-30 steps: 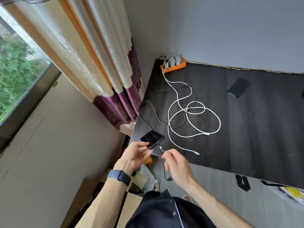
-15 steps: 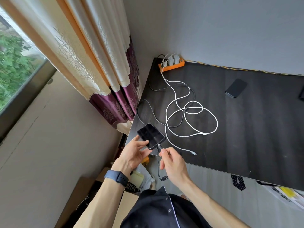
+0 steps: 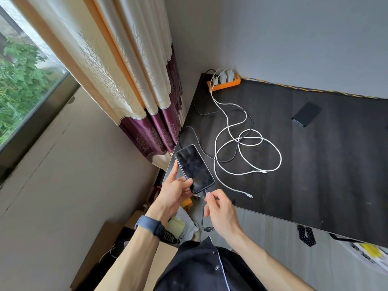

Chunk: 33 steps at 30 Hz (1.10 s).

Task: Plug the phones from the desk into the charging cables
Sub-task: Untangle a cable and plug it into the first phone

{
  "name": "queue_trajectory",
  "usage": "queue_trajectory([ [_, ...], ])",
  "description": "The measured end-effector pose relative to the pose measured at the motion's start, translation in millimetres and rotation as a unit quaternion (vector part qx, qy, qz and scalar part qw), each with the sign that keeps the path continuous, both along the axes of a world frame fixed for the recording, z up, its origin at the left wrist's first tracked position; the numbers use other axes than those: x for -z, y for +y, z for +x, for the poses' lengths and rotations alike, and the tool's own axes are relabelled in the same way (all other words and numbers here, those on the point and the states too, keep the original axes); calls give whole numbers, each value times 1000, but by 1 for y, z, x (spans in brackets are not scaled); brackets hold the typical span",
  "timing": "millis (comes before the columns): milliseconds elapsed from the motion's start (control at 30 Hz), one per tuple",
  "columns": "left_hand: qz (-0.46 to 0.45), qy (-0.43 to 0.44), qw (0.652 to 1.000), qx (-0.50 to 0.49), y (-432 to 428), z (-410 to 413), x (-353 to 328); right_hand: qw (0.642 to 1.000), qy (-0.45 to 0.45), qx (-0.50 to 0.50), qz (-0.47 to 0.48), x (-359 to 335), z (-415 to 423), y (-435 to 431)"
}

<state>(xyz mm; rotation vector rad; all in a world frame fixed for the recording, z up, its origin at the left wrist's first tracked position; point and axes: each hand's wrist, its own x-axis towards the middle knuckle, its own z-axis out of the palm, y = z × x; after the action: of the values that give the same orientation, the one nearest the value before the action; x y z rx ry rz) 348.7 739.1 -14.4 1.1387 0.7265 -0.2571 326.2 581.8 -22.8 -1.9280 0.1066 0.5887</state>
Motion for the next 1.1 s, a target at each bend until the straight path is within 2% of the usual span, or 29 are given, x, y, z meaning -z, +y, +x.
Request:
queue_trajectory([
  [167,22,-2,999,26,0,-1,6,1000,13,8,23,2,0,2],
  [267,51,15,997,54,14,-3,14,998,36,-56,11,7,7,4],
  [400,164,47,978,122,57,2,22,966,72,-225,-101,16,24,2],
  [500,267,84,943,183,96,8,33,956,96,-233,-154,31,25,-8],
  [600,303,115,924,204,115,15,44,946,130,-229,-191,48,22,-15],
  [833,232,136,939,217,98,30,78,933,180,-211,-228,88,33,-4],
  [933,173,137,948,230,89,36,109,949,181,-173,-194,98,48,10],
  [1033,134,121,952,248,73,44,128,966,204,-100,-120,111,63,28],
  [1100,100,110,952,269,61,49,137,969,218,-48,-103,123,70,35],
])
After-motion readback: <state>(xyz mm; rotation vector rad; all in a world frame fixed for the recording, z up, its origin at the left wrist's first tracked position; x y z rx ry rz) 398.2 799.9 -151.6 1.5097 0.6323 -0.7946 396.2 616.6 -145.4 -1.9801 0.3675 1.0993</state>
